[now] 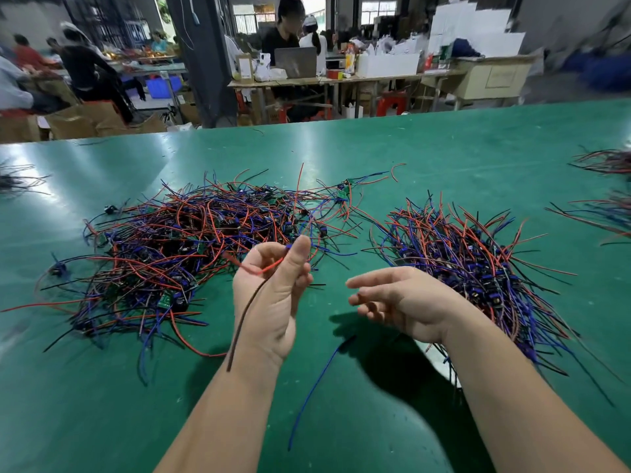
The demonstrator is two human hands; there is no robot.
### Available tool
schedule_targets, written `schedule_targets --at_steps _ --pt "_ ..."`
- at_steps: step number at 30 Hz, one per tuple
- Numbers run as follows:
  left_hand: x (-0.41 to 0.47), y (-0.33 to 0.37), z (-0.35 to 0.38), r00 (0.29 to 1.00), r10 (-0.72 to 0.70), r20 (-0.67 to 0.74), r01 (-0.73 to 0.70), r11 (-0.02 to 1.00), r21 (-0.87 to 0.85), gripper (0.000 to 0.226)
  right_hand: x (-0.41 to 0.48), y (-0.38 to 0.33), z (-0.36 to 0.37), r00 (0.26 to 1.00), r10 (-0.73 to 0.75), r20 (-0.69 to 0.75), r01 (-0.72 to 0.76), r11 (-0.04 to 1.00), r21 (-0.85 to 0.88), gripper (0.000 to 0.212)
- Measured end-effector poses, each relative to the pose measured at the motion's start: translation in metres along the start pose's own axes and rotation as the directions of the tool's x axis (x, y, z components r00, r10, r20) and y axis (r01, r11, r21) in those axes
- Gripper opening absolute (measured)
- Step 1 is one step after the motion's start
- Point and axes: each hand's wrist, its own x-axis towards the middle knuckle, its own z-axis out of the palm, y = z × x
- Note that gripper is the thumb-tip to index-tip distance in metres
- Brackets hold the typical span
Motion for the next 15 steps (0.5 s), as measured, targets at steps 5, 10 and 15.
schedule_targets --at_steps 5,10,15 --pt "-0.002 -0.018 -0.005 0.949 0.218 0.229 -0.308 0.794 0.523 0.032 0.002 0.0 0.013 0.968 -0.195 0.16 0.157 0.962 0.221 0.023" --pt "-0.006 -0.028 -0.005 0.917 0.05 0.397 -0.317 0.695 0.645 0.038 0.004 0.0 0.007 0.972 -0.231 -0.03 0.233 0.951 0.202 0.008" --pt "-0.007 -0.019 -0.002 0.937 -0.196 0.289 0.043 0.886 0.462 0.036 0.007 -0.002 0.003 0.97 -0.225 -0.093 0.238 0.954 0.182 0.009"
